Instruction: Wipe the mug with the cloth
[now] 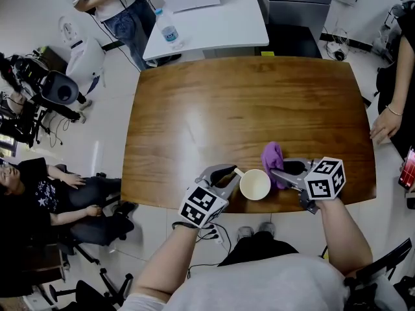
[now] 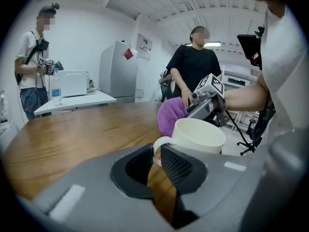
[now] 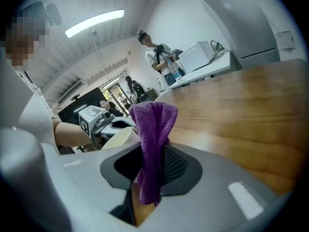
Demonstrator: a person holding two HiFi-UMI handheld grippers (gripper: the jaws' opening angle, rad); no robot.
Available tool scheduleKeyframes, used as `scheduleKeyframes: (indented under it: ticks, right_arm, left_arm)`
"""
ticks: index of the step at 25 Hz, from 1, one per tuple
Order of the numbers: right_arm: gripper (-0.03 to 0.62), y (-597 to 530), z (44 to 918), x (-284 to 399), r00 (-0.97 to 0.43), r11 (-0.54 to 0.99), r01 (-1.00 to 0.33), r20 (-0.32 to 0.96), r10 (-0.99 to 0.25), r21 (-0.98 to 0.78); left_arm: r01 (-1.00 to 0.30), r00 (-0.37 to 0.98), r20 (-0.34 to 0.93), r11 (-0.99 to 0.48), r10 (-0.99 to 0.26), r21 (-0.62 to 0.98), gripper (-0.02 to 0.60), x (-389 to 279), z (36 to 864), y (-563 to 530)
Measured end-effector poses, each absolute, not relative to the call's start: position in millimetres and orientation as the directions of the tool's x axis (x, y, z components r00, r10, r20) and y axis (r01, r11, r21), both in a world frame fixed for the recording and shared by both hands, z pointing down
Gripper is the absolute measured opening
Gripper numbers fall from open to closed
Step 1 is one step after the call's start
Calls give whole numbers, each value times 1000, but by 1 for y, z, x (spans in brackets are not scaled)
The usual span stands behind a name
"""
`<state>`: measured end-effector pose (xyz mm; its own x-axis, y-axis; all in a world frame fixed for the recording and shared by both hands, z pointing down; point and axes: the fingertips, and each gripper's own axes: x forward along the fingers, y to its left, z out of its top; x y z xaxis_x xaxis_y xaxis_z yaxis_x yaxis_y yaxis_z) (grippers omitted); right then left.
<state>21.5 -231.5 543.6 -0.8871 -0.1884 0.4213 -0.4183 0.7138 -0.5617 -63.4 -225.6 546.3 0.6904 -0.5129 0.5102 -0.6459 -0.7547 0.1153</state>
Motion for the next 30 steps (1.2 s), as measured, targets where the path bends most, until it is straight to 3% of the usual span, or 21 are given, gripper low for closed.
scheduleKeyframes:
  ticks: [11, 21, 30]
  right_arm:
    - [100, -273, 482, -10, -917, 746, -397, 271, -293, -535]
    - [100, -265, 546, -18, -909, 605, -399, 384, -163, -689]
    - [100, -262, 567, -9, -896, 555, -431, 412, -167, -712]
  left_arm:
    - [-609, 714, 517, -783, -473, 124, 35, -47, 547, -225]
    - [-622, 707, 504, -775, -496, 110, 34, -46, 549, -236]
    - [-633, 701, 503, -766, -505, 113, 32, -46, 554, -234]
